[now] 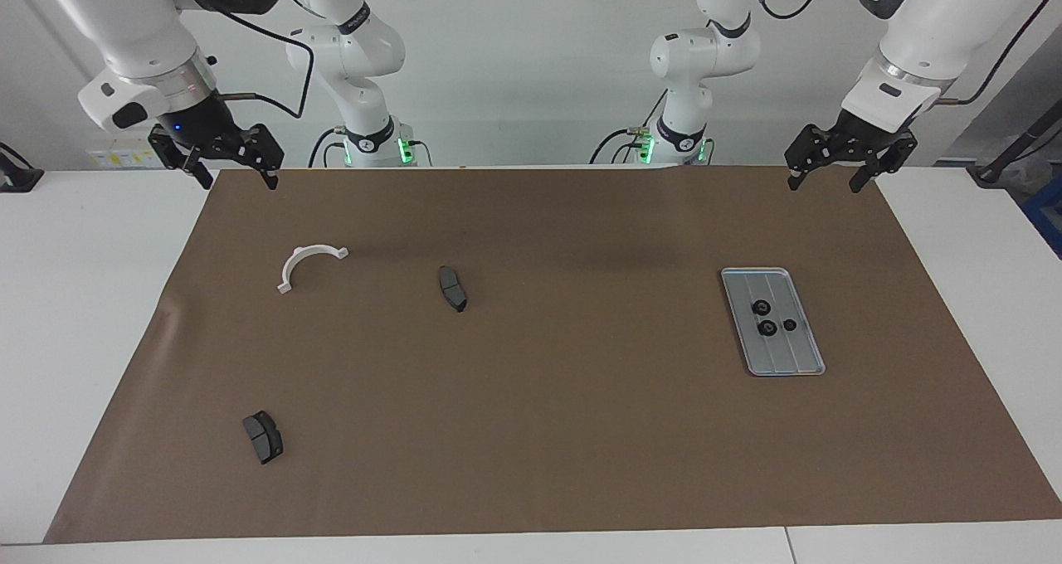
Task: Place bearing gear from tray to pile
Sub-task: 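Reach the left gripper down into the tray and grasp a black gear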
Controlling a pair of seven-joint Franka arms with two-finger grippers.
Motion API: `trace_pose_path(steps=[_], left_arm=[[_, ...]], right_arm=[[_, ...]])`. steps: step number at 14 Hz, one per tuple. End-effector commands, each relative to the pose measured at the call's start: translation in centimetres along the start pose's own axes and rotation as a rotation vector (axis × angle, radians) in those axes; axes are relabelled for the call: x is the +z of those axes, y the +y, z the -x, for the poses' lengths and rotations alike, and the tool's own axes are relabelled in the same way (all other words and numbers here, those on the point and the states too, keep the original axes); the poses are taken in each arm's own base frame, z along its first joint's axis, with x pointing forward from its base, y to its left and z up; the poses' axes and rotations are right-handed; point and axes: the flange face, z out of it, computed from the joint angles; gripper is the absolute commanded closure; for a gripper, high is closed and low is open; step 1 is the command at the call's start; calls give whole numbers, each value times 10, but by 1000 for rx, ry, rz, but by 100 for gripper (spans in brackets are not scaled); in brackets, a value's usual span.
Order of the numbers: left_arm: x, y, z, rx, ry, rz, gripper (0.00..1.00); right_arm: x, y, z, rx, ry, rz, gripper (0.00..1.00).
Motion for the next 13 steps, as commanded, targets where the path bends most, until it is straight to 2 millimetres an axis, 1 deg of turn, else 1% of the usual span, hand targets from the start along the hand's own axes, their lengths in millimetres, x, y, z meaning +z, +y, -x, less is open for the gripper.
trace_pose_path(steps=[1, 4, 5, 6, 7, 8, 10, 11, 13], left_arm=[[0, -1, 6, -3, -8, -10, 0], [1, 0, 5, 0, -6, -9, 0], [5, 1, 9, -2, -8, -11, 0], [14, -1, 13, -3, -5, -14, 0], [20, -13, 16, -25, 22, -18, 0], [28, -21, 13, -45, 63, -23, 0], [54, -15, 12, -42, 71, -25, 0], [61, -15, 7, -42, 73, -23, 0], [81, -18, -7, -44, 66, -16, 0]], right_arm=[[-1, -2, 3, 10, 2, -16, 0], [-2, -2, 3, 10, 4, -16, 0], [-2, -2, 3, 10, 5, -16, 0], [-2, -2, 3, 10, 4, -16, 0], [-1, -2, 3, 10, 2, -16, 0], [-2, -2, 3, 10, 4, -16, 0], [-2, -2, 3, 10, 4, -16, 0], [-2, -2, 3, 10, 4, -16, 0], [-2, -1, 3, 12, 4, -16, 0]])
